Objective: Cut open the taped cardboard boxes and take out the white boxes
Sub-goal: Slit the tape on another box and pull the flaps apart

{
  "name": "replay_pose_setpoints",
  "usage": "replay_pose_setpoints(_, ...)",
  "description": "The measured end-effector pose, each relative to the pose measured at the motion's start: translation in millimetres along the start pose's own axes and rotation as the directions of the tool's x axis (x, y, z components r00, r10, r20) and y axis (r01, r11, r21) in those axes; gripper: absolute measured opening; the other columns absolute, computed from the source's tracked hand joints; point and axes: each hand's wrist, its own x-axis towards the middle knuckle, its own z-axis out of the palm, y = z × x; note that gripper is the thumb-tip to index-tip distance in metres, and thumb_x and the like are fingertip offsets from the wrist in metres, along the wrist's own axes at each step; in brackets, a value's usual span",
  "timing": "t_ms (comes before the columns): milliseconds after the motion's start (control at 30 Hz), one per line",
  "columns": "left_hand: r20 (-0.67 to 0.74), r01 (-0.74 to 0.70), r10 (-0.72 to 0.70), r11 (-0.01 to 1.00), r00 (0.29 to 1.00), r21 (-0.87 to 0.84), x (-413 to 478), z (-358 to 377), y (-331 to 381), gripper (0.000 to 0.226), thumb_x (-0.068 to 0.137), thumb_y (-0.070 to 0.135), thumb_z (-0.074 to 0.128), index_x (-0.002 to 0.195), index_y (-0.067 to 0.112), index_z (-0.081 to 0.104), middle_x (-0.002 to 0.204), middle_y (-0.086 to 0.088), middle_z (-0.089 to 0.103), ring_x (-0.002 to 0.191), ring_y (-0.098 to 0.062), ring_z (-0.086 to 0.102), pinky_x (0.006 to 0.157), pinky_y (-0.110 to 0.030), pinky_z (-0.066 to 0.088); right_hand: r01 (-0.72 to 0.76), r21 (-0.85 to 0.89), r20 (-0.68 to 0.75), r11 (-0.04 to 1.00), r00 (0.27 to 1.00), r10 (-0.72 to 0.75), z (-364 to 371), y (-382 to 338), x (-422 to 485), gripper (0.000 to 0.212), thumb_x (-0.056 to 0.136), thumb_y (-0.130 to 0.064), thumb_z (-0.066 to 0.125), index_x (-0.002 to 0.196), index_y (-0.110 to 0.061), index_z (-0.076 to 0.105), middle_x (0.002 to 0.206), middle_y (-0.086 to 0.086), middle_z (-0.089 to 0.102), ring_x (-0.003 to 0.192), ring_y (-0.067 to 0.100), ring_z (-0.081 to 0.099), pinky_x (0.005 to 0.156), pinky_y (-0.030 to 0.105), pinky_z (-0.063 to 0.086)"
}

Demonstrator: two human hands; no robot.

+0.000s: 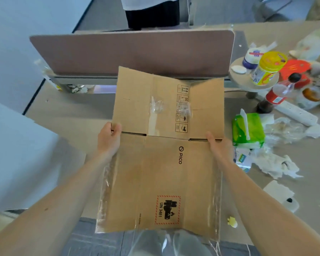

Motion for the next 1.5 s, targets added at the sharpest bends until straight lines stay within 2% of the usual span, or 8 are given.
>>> replay_pose_setpoints(167, -0.087, -0.086, 0.080, 0.994, 0.993, -0.068, 2.9, -46.7, 58.2, 0.028, 0.103, 0.031, 0.048, 0.095, 0.005, 0.056, 0.076, 0.001, 0.051, 0.076, -0.022, 0.047, 0.054, -0.012, 0.034, 0.178, 0.037, -0.050, 0.983, 0.983, -0.176, -32.9, -62.7, -13.9, 0.060, 0.093, -0.056, 0.055, 0.113, 0.000, 0.064, 0.112, 0.016, 0.068, 0.094, 0.028, 0.058, 0.076, 0.031, 0.038)
replay_pose_setpoints(300, -0.194, -0.199, 0.168, 0.968, 0.966, -0.155, 12.4, -92.3, 117.1, 0.034, 0.102, 0.031, 0.049, 0.092, -0.002, 0.055, 0.080, -0.005, 0.052, 0.076, -0.022, 0.047, 0.063, -0.026, 0.036, 0.365, 0.082, -0.150, 0.927, 0.924, -0.351, -68.5, -132.0, -31.6, 0.060, 0.092, -0.059, 0.052, 0.117, -0.005, 0.061, 0.118, 0.015, 0.067, 0.114, 0.036, 0.058, 0.092, 0.041, 0.044)
replay_pose_setpoints(533, -0.360, -0.423, 0.328, 0.877, 0.874, -0.228, 6.7, -231.2, 244.7, 0.032, 0.101, 0.033, 0.049, 0.073, 0.018, 0.046, 0.074, 0.004, 0.047, 0.064, -0.014, 0.041, 0.056, -0.032, 0.033, 0.613, 0.181, -0.330, 0.769, 0.774, -0.540, -139.5, -276.4, -101.0, 0.052, 0.095, -0.051, 0.054, 0.118, -0.004, 0.052, 0.120, 0.018, 0.060, 0.117, 0.038, 0.052, 0.097, 0.046, 0.040)
replay_pose_setpoints(833, -0.516, -0.574, 0.411, 0.792, 0.752, -0.205, -48.6, -378.1, 331.0, 0.030, 0.100, 0.037, 0.048, 0.077, 0.018, 0.047, 0.082, 0.004, 0.051, 0.067, -0.010, 0.045, 0.055, -0.028, 0.034, 0.810, 0.220, -0.450, 0.543, 0.578, -0.680, -203.8, -386.0, -203.6, 0.051, 0.092, -0.058, 0.052, 0.103, -0.009, 0.053, 0.103, 0.005, 0.062, 0.096, 0.029, 0.058, 0.080, 0.041, 0.046)
replay_pose_setpoints(1167, -0.598, -0.605, 0.389, 0.768, 0.701, -0.209, -105.8, -506.5, 307.7, 0.037, 0.096, 0.044, 0.051, 0.092, 0.009, 0.060, 0.093, -0.003, 0.061, 0.078, -0.021, 0.054, 0.066, -0.033, 0.044, 0.864, 0.305, -0.442, 0.401, 0.501, -0.744, -201.5, -422.8, -314.0, 0.058, 0.084, -0.064, 0.056, 0.108, -0.012, 0.064, 0.105, 0.002, 0.067, 0.094, 0.021, 0.062, 0.071, 0.031, 0.046)
replay_pose_setpoints(1300, -0.648, -0.578, 0.336, 0.792, 0.683, -0.199, -127.0, -558.0, 275.1, 0.037, 0.097, 0.044, 0.053, 0.095, 0.008, 0.061, 0.096, -0.005, 0.063, 0.080, -0.023, 0.056, 0.069, -0.033, 0.046, 0.860, 0.370, -0.381, 0.351, 0.485, -0.788, -167.1, -442.4, -352.2, 0.043, 0.090, -0.053, 0.060, 0.108, -0.014, 0.060, 0.104, 0.000, 0.062, 0.093, 0.021, 0.057, 0.075, 0.031, 0.042)
replay_pose_setpoints(1400, -0.712, -0.542, 0.265, 0.819, 0.650, -0.190, -147.2, -596.1, 242.1, 0.034, 0.096, 0.044, 0.053, 0.089, 0.012, 0.060, 0.097, -0.005, 0.063, 0.083, -0.025, 0.058, 0.071, -0.034, 0.047, 0.873, 0.423, -0.323, 0.244, 0.397, -0.859, -133.5, -463.6, -382.8, 0.047, 0.079, -0.060, 0.063, 0.101, -0.019, 0.067, 0.111, 0.002, 0.068, 0.103, 0.023, 0.064, 0.086, 0.037, 0.053)
replay_pose_setpoints(1500, -0.778, -0.485, 0.173, 0.855, 0.604, -0.186, -175.3, -630.9, 203.4, 0.036, 0.096, 0.046, 0.052, 0.087, 0.012, 0.058, 0.095, -0.005, 0.062, 0.083, -0.026, 0.057, 0.073, -0.038, 0.049, 0.892, 0.419, -0.264, 0.167, 0.295, -0.918, -99.0, -482.4, -421.3, 0.035, 0.087, -0.049, 0.064, 0.098, -0.015, 0.066, 0.106, -0.004, 0.062, 0.109, 0.020, 0.057, 0.096, 0.035, 0.047)
